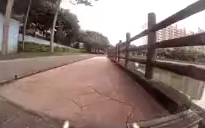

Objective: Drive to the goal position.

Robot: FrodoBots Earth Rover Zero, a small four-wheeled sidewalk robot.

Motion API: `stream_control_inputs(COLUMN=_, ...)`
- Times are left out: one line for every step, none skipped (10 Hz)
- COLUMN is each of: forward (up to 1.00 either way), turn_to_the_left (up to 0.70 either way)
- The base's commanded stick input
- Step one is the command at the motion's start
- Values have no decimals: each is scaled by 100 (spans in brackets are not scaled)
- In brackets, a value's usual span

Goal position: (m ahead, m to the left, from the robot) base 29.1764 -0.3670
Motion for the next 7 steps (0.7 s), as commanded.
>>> stream_control_inputs(forward=70, turn_to_the_left=0)
stream_control_inputs(forward=70, turn_to_the_left=0)
stream_control_inputs(forward=70, turn_to_the_left=0)
stream_control_inputs(forward=70, turn_to_the_left=0)
stream_control_inputs(forward=70, turn_to_the_left=0)
stream_control_inputs(forward=70, turn_to_the_left=0)
stream_control_inputs(forward=70, turn_to_the_left=0)
